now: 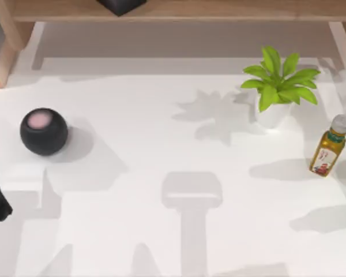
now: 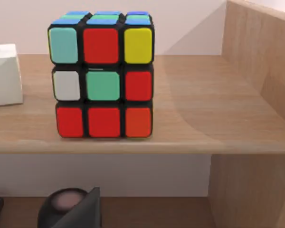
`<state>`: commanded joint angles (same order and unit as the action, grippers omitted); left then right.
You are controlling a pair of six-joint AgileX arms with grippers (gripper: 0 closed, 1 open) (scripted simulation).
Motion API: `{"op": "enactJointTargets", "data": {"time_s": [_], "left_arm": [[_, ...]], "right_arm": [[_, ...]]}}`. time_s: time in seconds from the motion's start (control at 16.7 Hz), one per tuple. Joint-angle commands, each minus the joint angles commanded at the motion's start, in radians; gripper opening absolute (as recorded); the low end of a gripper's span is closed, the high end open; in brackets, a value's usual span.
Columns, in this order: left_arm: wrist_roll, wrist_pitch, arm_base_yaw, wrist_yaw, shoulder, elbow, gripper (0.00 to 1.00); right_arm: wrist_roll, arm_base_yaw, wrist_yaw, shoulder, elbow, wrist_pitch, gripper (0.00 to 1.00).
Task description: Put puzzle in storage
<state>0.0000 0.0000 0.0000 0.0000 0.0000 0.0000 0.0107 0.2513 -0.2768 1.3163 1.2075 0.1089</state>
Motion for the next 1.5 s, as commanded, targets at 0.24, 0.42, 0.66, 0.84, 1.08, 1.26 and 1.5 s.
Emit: {"op": "enactJointTargets", "data": {"time_s": [0.24, 0.42, 0.66, 0.84, 1.08, 1.26, 1.5], "left_arm": [[0.0, 0.0, 0.0, 0.0, 0.0, 0.0, 1.0], [0.0, 0.0, 0.0, 0.0, 0.0, 0.0, 1.0], [0.0, 0.0, 0.0, 0.0, 0.0, 0.0, 1.0], [0.0, 0.0, 0.0, 0.0, 0.0, 0.0, 1.0], [0.0, 0.0, 0.0, 0.0, 0.0, 0.0, 1.0], [0.0, 0.0, 0.0, 0.0, 0.0, 0.0, 1.0], [0.0, 0.0, 0.0, 0.0, 0.0, 0.0, 1.0]], "right_arm": [[0.003, 0.052, -0.055, 0.251, 0.228, 0.016, 1.0], [0.005, 0.075, -0.077, 0.344, 0.313, 0.025, 1.0], [0.006, 0.078, -0.08, 0.355, 0.323, 0.026, 1.0], [0.006, 0.071, -0.075, 0.367, 0.335, 0.023, 1.0], [0.005, 0.054, -0.057, 0.471, 0.463, 0.003, 1.0], [0.005, 0.036, -0.041, 0.551, 0.563, -0.016, 1.0], [0.005, 0.029, -0.034, 0.582, 0.6, -0.023, 1.0]]}}
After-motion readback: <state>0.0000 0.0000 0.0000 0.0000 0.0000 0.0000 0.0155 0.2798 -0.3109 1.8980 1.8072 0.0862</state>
